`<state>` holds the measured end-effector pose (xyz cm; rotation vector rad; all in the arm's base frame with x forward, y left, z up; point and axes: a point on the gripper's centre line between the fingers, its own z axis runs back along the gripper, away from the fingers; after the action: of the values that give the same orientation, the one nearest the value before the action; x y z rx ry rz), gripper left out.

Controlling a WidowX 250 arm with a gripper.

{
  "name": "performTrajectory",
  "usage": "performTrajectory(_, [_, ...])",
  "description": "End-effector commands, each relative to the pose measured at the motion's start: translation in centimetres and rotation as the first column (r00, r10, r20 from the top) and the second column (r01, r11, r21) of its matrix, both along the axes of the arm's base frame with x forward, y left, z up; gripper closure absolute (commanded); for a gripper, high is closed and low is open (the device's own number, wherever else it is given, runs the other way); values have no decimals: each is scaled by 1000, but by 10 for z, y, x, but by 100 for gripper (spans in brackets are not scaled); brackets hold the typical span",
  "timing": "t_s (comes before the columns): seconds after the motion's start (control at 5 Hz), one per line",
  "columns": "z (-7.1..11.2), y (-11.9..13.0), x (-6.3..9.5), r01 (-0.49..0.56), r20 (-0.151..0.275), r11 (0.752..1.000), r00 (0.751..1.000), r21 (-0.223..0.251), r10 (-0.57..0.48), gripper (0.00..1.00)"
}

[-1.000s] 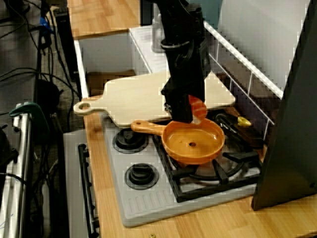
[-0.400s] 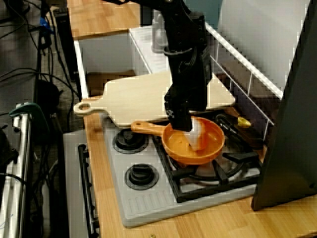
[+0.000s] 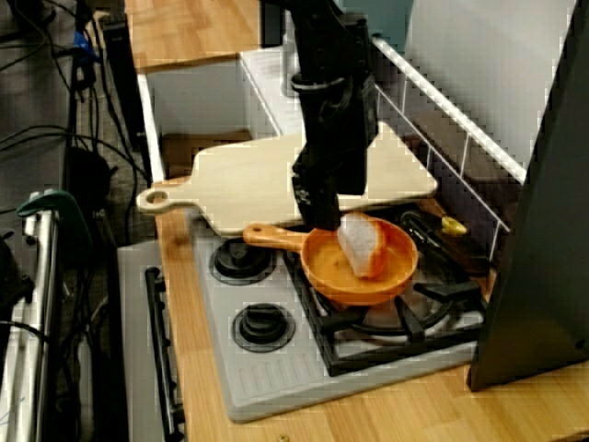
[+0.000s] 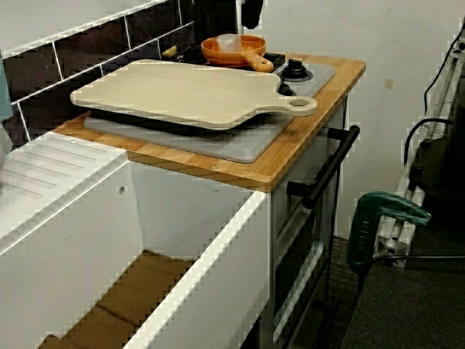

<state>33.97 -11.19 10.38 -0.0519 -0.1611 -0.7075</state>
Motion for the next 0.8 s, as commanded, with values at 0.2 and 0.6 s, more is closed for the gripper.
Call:
performTrajectory(0.2, [26,24,-47,-163,73,986,984,-38,165,0])
performTrajectory(0.6, [3,25,-59,-195,84,981,977,-25,196,0])
